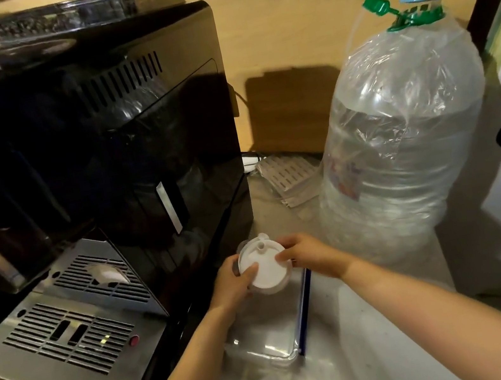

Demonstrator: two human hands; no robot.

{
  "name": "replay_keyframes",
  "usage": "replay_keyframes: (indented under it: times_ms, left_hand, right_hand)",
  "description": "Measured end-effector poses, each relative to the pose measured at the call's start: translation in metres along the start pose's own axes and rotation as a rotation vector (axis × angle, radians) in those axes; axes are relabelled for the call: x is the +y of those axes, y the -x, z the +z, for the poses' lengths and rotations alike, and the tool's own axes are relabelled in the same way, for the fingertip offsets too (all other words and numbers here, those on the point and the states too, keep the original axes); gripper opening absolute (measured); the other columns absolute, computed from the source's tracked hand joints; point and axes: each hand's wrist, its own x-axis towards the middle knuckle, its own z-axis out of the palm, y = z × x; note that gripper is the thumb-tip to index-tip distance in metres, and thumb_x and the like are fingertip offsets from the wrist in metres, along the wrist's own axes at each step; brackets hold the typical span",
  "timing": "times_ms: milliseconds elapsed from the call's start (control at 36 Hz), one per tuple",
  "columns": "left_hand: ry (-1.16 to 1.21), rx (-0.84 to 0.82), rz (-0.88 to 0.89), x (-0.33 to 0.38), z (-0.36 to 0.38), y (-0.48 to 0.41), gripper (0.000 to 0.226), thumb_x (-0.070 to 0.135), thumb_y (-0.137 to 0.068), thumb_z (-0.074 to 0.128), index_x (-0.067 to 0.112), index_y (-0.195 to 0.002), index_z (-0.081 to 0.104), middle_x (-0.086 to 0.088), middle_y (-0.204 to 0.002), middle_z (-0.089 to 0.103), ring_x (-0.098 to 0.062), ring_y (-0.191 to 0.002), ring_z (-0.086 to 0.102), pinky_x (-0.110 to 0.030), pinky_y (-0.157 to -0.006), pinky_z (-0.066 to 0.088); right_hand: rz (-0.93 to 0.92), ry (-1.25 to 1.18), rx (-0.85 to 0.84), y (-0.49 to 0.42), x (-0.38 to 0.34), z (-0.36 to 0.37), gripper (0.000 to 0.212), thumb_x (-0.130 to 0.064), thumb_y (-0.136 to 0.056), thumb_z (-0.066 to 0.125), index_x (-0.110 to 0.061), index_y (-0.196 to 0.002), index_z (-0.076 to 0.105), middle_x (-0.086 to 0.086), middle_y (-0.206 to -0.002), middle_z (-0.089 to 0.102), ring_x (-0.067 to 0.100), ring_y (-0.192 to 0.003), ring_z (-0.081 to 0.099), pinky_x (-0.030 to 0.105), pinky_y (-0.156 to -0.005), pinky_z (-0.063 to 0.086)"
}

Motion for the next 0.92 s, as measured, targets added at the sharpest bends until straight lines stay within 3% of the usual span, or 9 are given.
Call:
replay_keyframes:
  times_ms: [83,167,278,389,472,583,667,917]
  left_hand:
    - [-0.096,0.022,-0.025,-0.005,0.003,0.000,0.040,0.015,-0.085,0.059,0.006,-0.122,0.047,-0.018,-0.120,0.057,-0.027,-0.104,0.055,-0.040,-0.086,0.051]
    - [-0.177,0.042,-0.047,-0.009,0.005,0.000,0.040,0.016,-0.085,0.059,0.004,-0.122,0.048,-0.019,-0.122,0.057,-0.032,-0.111,0.054,-0.041,-0.093,0.048]
    - [-0.270,0.037,-0.064,-0.011,0.008,-0.003,0.037,0.017,-0.087,0.056,0.003,-0.121,0.053,-0.019,-0.123,0.059,-0.034,-0.113,0.055,-0.039,-0.091,0.047]
    - [-0.336,0.029,-0.107,-0.016,0.009,-0.007,0.034,0.019,-0.087,0.055,0.003,-0.117,0.057,-0.022,-0.118,0.063,-0.034,-0.108,0.058,-0.041,-0.089,0.051]
    - [-0.400,0.018,-0.140,-0.019,0.010,-0.008,0.032,0.019,-0.088,0.053,0.004,-0.115,0.058,-0.021,-0.116,0.063,-0.034,-0.107,0.059,-0.039,-0.087,0.050]
    - [-0.518,-0.010,-0.174,-0.025,0.010,-0.010,0.034,0.025,-0.088,0.053,0.004,-0.114,0.059,-0.020,-0.116,0.064,-0.034,-0.105,0.059,-0.037,-0.085,0.050]
    - [-0.617,-0.029,-0.195,-0.030,0.012,-0.012,0.038,0.029,-0.089,0.052,0.004,-0.117,0.057,-0.018,-0.119,0.063,-0.032,-0.108,0.059,-0.035,-0.085,0.049]
    - [-0.766,0.004,-0.193,-0.031,0.020,-0.011,0.036,0.029,-0.090,0.051,0.002,-0.114,0.056,-0.018,-0.119,0.062,-0.032,-0.109,0.058,-0.034,-0.083,0.047]
  right_hand:
    - [0.036,0.117,0.002,-0.006,0.004,0.004,0.034,0.001,-0.087,0.051,0.003,-0.121,0.055,0.019,-0.112,0.060,0.018,-0.091,0.057,0.018,-0.071,0.047]
    - [0.055,0.258,-0.003,-0.012,0.008,0.008,0.032,0.000,-0.087,0.052,0.005,-0.119,0.056,0.025,-0.121,0.060,0.025,-0.098,0.057,0.028,-0.082,0.046]
    - [0.095,0.419,-0.012,-0.020,0.009,0.011,0.031,-0.002,-0.087,0.053,0.005,-0.116,0.057,0.024,-0.114,0.062,0.022,-0.092,0.052,0.025,-0.070,0.044]
    - [0.135,0.646,-0.037,-0.027,0.005,0.016,0.031,-0.002,-0.088,0.051,0.006,-0.117,0.057,0.024,-0.123,0.060,0.024,-0.091,0.051,0.030,-0.076,0.040]
    - [0.163,0.800,-0.066,-0.029,0.003,0.021,0.031,-0.002,-0.091,0.048,0.006,-0.121,0.056,0.023,-0.128,0.057,0.032,-0.115,0.055,0.033,-0.094,0.043]
    - [0.174,0.954,-0.141,-0.024,-0.001,0.030,0.033,-0.005,-0.094,0.045,0.006,-0.124,0.052,0.024,-0.131,0.054,0.034,-0.122,0.051,0.033,-0.095,0.041]
    - [0.202,1.015,-0.168,-0.023,0.001,0.035,0.034,-0.007,-0.096,0.044,0.008,-0.126,0.049,0.025,-0.134,0.051,0.034,-0.124,0.049,0.032,-0.101,0.038]
    - [0.108,0.986,-0.128,-0.022,0.009,0.036,0.028,-0.003,-0.094,0.046,0.010,-0.117,0.055,0.028,-0.125,0.057,0.037,-0.117,0.054,0.036,-0.098,0.042]
